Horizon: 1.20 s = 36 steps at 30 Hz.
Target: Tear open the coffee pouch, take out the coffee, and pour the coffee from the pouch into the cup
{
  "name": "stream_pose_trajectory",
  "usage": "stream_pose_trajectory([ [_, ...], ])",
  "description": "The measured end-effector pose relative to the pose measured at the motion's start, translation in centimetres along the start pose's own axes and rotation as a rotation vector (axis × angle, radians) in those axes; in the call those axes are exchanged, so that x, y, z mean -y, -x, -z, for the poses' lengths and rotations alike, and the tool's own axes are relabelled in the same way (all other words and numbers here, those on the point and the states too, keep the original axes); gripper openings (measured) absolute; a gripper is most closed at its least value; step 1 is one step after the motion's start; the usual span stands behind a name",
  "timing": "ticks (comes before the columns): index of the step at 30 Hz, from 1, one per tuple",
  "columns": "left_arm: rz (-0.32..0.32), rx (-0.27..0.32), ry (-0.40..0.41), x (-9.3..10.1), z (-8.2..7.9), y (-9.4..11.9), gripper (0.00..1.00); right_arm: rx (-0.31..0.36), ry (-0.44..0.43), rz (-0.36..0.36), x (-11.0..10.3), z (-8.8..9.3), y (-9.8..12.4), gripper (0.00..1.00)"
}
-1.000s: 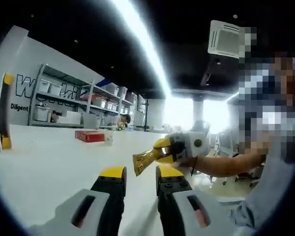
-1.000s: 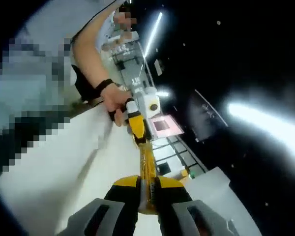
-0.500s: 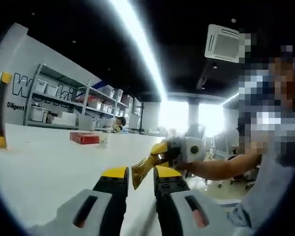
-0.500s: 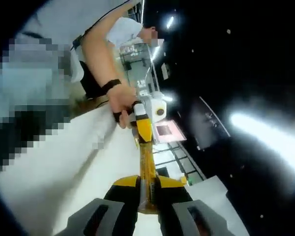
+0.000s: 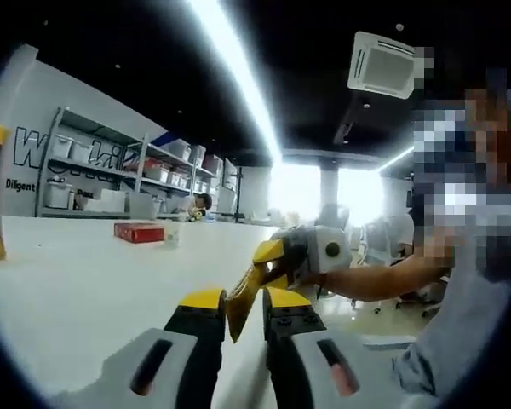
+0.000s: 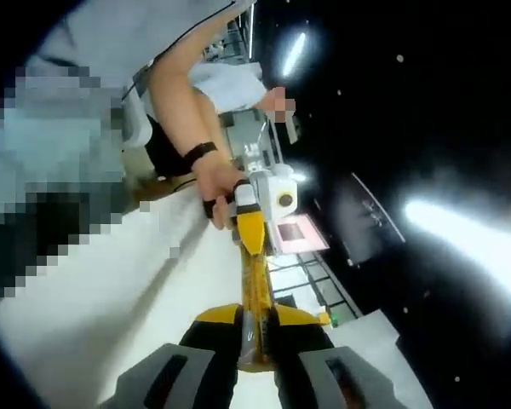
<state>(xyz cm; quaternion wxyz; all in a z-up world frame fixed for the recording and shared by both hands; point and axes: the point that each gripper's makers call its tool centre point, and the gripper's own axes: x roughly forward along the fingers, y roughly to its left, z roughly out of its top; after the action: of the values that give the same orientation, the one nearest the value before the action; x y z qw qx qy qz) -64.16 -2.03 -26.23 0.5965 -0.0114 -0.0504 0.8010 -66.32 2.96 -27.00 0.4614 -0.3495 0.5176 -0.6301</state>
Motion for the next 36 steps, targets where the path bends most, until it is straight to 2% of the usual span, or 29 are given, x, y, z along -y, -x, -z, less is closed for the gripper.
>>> stream_pose_trajectory([
  [1, -0.003, -0.002, -0.004, -0.1, 0.0, 0.0, 0.13, 0.000, 0.003, 0.000, -0.1, -0.5, -0.1, 0.15],
  [6, 0.006, -0.009, -0.018, -0.7, -0.1, -0.2, 0.11, -0.008, -0.016, -0.004, -0.1, -0.1, 0.0, 0.15],
  [8, 0.011, -0.013, -0.015, -0.6, -0.1, -0.2, 0.10, -0.015, -0.068, -0.010, -0.2, -0.3, -0.2, 0.17],
  [11, 0.004, -0.022, -0.018, -0.7, 0.0, -0.1, 0.09, 0.015, -0.204, 0.015, 0.5, -0.9, -0.1, 0.21],
  [12, 0.009, -0.021, -0.017, -0.7, 0.0, -0.2, 0.09, 0.043, -0.310, 0.019, 0.8, -1.0, 0.0, 0.22],
  [15, 0.012, -0.012, -0.020, -0.8, -0.3, 0.0, 0.09, 0.063, -0.488, 0.021, 1.4, -0.8, 0.5, 0.27],
  [16, 0.013, -0.007, -0.018, -0.8, -0.4, 0.0, 0.09, 0.074, -0.552, 0.006, 1.4, -0.8, 0.6, 0.27],
  [17, 0.011, -0.003, -0.016, -0.9, -0.5, 0.1, 0.09, 0.104, -0.640, -0.036, 1.0, -0.5, 0.6, 0.27],
  [18, 0.014, 0.002, -0.011, -0.9, -0.6, 0.1, 0.09, 0.114, -0.716, -0.084, 0.4, -1.0, 0.6, 0.28],
  [19, 0.018, 0.003, -0.007, -0.8, -0.7, 0.2, 0.09, 0.109, -0.768, -0.119, -0.2, -1.8, 0.4, 0.28],
  [21, 0.021, 0.008, -0.010, -0.8, -0.8, 0.2, 0.09, 0.122, -0.907, -0.215, -1.5, -1.9, 0.2, 0.28],
  [22, 0.029, 0.010, -0.008, -0.6, -0.9, 0.3, 0.09, 0.093, -0.945, -0.217, -1.5, -1.4, 0.0, 0.29],
  [24, 0.031, 0.014, 0.001, -0.7, -1.1, 0.4, 0.09, 0.111, -1.043, -0.199, -0.9, -1.1, -0.2, 0.29],
  [26, 0.038, 0.019, 0.019, -0.7, -1.2, 0.6, 0.09, 0.116, -1.050, -0.147, -0.1, -0.9, -0.2, 0.26],
  [27, 0.030, 0.023, 0.031, -0.9, -1.3, 0.7, 0.09, 0.079, -1.149, -0.127, -0.2, -0.5, -0.1, 0.26],
  [28, 0.020, 0.017, 0.050, -1.2, -1.3, 0.7, 0.09, 0.100, -1.205, -0.154, -0.5, -1.1, 0.0, 0.26],
  [29, 0.024, 0.013, 0.071, -1.3, -1.2, 0.8, 0.09, 0.052, -1.251, -0.148, -1.0, -0.7, 0.2, 0.26],
  [31, 0.027, 0.014, 0.072, -1.3, -1.3, 0.7, 0.09, 0.028, -1.221, -0.099, -1.1, 0.2, 0.6, 0.26],
  [32, 0.028, 0.014, 0.071, -1.1, -1.2, 0.8, 0.09, -0.014, -1.233, -0.080, -1.3, 1.0, 1.0, 0.25],
  [34, 0.028, 0.010, 0.080, -1.1, -1.2, 0.8, 0.09, -0.002, -1.249, -0.050, -0.7, 1.4, 1.4, 0.23],
  [36, 0.034, 0.009, 0.095, -1.6, -1.3, 0.9, 0.09, 0.043, -1.338, -0.024, 0.3, 1.6, 1.5, 0.21],
])
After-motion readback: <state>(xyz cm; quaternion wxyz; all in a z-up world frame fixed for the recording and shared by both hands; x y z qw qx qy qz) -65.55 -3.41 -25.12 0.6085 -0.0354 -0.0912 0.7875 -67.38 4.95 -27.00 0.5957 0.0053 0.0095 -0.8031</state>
